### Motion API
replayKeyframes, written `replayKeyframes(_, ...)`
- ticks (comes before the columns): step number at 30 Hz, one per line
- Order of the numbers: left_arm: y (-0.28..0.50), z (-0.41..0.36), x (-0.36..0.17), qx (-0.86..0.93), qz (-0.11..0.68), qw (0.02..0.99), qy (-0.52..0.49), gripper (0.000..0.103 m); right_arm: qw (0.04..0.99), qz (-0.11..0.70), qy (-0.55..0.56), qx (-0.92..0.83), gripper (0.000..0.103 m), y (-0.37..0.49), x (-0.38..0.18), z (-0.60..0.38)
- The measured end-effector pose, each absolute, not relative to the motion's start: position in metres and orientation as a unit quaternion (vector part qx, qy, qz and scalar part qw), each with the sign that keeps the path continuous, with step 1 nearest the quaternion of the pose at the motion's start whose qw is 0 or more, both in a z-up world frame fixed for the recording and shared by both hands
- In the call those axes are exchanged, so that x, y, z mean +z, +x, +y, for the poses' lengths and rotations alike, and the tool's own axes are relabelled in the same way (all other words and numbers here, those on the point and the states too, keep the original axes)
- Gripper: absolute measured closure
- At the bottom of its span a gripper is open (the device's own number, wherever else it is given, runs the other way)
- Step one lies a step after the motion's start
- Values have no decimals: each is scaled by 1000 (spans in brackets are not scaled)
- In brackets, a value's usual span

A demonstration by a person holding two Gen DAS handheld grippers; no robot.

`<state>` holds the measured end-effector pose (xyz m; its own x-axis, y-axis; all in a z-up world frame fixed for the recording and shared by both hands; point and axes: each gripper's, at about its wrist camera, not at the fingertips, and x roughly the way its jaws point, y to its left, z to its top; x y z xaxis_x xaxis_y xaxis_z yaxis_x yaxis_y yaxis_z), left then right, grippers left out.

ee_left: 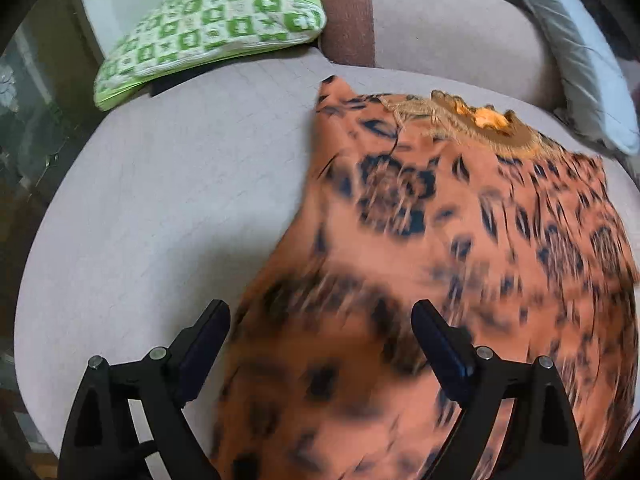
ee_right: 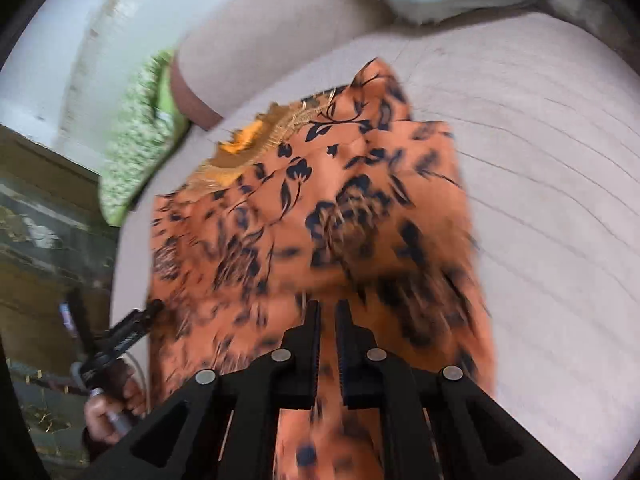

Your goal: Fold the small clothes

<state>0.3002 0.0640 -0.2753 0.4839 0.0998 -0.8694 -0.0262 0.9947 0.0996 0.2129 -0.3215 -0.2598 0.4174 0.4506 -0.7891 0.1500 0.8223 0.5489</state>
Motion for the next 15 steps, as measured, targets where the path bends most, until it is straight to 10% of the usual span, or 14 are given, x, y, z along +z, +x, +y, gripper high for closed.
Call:
replayKeyframes(6, 211, 116, -261, 62, 517, 854, -7, 11, 783, 541, 298, 80, 75, 114, -254, -364)
replayKeyframes(9, 173, 138, -256, 66, 523, 850, -10, 11, 768, 545, 330, 69, 38, 82, -263, -378)
replayKeyframes(15, 123, 177, -264, 86, 546, 833, -23, 11, 743, 552, 374, 54, 37, 44, -294, -383)
